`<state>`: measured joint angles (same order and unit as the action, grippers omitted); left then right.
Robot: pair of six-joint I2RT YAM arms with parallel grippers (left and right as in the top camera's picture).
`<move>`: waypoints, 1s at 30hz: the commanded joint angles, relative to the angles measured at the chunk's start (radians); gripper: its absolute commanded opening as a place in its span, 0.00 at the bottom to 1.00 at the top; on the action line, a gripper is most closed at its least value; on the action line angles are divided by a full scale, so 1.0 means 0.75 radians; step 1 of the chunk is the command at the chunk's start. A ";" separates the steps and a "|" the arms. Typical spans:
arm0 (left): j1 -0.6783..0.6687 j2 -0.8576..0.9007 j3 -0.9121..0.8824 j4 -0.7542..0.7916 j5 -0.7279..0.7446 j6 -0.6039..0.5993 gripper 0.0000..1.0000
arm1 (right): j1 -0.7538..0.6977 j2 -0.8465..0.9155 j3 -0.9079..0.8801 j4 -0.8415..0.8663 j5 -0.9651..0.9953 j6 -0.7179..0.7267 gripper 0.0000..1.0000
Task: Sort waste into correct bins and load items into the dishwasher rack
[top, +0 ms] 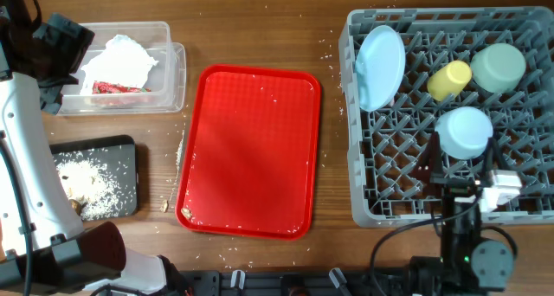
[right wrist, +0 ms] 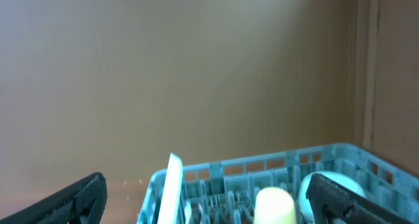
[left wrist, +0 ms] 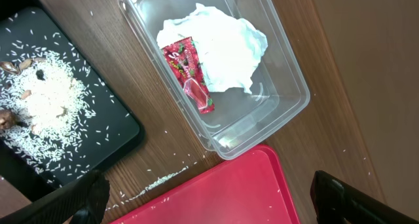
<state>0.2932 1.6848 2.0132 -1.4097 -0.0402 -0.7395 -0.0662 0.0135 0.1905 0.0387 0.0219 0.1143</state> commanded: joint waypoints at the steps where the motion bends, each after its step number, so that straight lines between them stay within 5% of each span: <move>1: 0.003 0.005 0.002 -0.001 -0.014 -0.002 1.00 | 0.006 -0.013 -0.135 0.164 -0.074 -0.015 1.00; 6: 0.003 0.005 0.002 -0.001 -0.014 -0.003 1.00 | 0.006 -0.013 -0.247 0.310 -0.102 -0.021 1.00; 12: 0.003 0.005 0.002 -0.001 -0.014 -0.002 1.00 | 0.005 -0.013 -0.247 -0.054 -0.101 -0.048 1.00; 24: 0.003 0.005 0.002 -0.001 -0.012 -0.003 1.00 | 0.005 0.015 -0.247 -0.050 -0.102 -0.045 1.00; 27: -0.006 0.006 0.001 0.035 0.221 -0.002 1.00 | 0.005 0.015 -0.247 -0.050 -0.102 -0.044 1.00; 30: -0.094 0.021 -0.002 0.184 0.187 0.331 1.00 | 0.005 0.015 -0.247 -0.050 -0.102 -0.045 1.00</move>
<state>0.2752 1.6848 2.0132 -1.3396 0.0666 -0.7120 -0.0662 0.0216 0.0063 -0.0013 -0.0380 0.0914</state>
